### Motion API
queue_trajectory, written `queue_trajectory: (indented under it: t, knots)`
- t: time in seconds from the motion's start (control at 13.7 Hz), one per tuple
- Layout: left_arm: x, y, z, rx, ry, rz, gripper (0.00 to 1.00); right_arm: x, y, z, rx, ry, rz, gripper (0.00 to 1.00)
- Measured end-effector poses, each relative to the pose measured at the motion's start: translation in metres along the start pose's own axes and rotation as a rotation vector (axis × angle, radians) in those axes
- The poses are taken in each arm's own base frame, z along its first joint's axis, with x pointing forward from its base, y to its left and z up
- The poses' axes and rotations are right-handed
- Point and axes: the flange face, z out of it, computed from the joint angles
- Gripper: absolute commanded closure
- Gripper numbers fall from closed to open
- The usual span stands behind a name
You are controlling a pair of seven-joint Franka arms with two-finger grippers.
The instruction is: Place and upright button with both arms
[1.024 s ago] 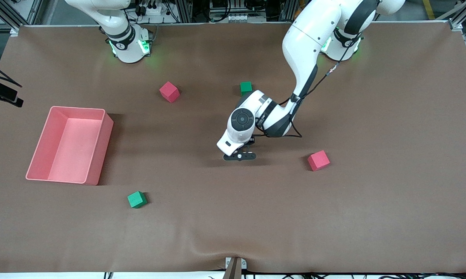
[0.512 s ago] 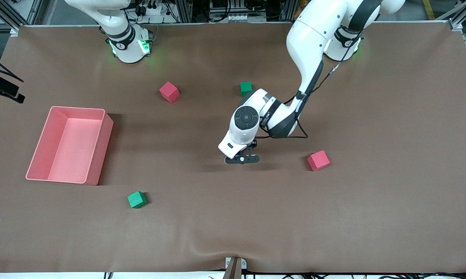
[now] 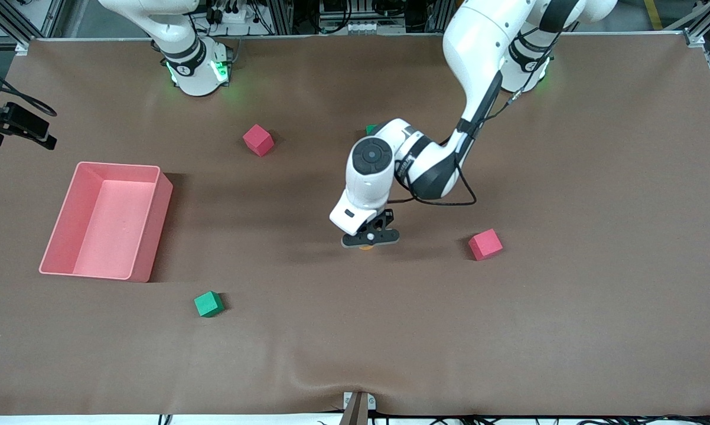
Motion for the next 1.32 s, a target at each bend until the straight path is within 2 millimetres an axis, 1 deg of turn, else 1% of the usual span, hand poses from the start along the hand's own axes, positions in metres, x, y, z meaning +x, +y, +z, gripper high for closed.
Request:
queue_trajectory:
  t: [0.29,0.51,0.66,0.8,0.95,1.17,1.32]
  knots:
    - [-0.038,0.029,-0.009,0.047,0.142,-0.109,1.00,0.000,0.000,0.000,0.000,-0.003,-0.012,0.00]
    - [-0.068,0.049,-0.014,0.064,0.289,-0.187,1.00,0.000,0.000,0.000,0.000,-0.004,-0.014,0.00]
    - [-0.082,0.056,-0.015,0.066,0.322,-0.222,1.00,0.000,0.000,0.000,0.000,-0.003,-0.014,0.00]
    - [-0.088,0.053,-0.009,0.114,0.365,-0.249,0.99,0.000,0.000,0.000,0.000,-0.002,-0.014,0.00]
    - [-0.100,0.054,0.002,0.143,0.451,-0.328,1.00,0.000,0.000,0.000,0.000,-0.002,-0.015,0.00]
    - [-0.134,0.061,0.018,0.186,0.522,-0.373,1.00,-0.001,0.000,0.002,-0.001,-0.014,-0.014,0.00]
    - [-0.152,0.063,0.024,0.215,0.636,-0.369,1.00,-0.001,0.001,0.003,-0.002,-0.014,-0.013,0.00]
